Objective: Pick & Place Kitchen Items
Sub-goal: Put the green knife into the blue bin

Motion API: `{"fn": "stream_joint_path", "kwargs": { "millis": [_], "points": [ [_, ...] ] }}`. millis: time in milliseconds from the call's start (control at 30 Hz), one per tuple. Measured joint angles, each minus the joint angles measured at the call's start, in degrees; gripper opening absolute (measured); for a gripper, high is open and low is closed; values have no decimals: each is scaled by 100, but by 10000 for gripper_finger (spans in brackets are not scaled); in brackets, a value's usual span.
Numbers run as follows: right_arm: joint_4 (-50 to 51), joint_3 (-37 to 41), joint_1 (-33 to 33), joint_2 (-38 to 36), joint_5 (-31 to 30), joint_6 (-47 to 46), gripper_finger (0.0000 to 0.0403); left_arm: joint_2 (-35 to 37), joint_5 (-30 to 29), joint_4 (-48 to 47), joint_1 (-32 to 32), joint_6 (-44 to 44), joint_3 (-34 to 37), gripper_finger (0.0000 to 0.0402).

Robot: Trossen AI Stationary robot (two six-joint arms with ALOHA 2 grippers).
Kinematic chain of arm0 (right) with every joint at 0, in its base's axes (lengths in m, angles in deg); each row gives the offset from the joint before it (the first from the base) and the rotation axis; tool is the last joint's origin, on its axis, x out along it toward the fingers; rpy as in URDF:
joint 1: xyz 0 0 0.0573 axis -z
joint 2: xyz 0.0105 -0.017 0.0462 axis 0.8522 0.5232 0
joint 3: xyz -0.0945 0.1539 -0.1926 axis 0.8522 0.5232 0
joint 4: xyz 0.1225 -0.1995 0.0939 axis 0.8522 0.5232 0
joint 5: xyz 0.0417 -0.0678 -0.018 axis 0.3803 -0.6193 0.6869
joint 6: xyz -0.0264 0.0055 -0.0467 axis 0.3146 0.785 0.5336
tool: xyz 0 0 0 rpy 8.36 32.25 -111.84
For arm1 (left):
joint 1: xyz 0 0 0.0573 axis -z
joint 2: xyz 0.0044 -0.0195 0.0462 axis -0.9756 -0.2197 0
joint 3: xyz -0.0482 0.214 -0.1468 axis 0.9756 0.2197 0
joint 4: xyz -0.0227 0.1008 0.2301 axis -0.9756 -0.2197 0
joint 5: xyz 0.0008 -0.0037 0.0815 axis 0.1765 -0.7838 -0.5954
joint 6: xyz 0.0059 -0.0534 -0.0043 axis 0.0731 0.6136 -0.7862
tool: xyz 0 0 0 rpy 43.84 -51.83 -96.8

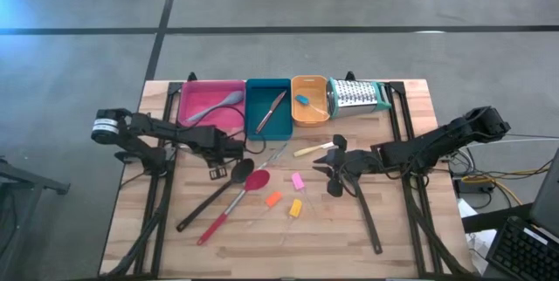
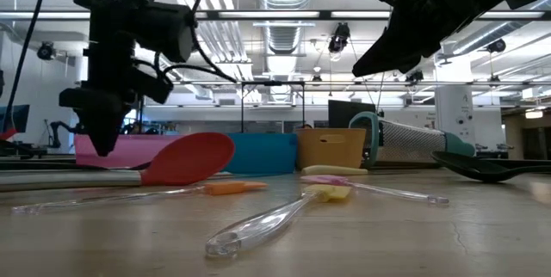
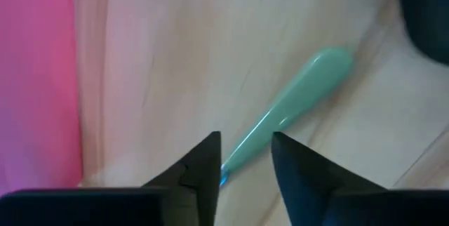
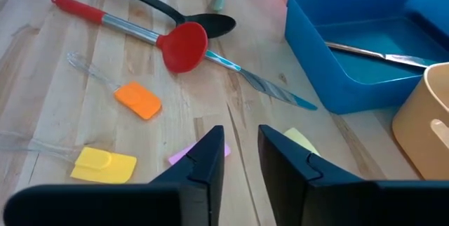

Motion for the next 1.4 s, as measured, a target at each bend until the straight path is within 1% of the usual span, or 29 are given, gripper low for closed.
{"fn": "stream_joint_path", "kwargs": {
  "millis": [133,267,367,533,667,767,967,1067,1200,1400],
  "points": [
    [0,0,0,0,0,0,89,0,246,275,2,-515,0,164],
    [0,0,0,0,0,0,89,0,252,386,0,-801,0,178],
    [0,0,0,0,0,0,84,0,256,427,2,-929,8,181],
    [0,0,0,0,0,0,76,0,512,671,2,-1177,48,181],
    [0,0,0,0,0,0,72,0,545,804,2,-1393,57,181],
    [0,0,0,0,2,0,74,0,551,801,0,-1462,59,181],
    [0,2,0,0,2,2,86,-2,756,808,2,-1485,72,181],
    [0,2,0,0,2,2,91,-128,760,843,1,-1493,74,181],
    [2,4,0,0,2,2,93,-511,764,914,2,-1604,74,181],
    [7,4,0,0,2,2,85,-955,731,822,1,-1902,-117,181]
  ]
}}
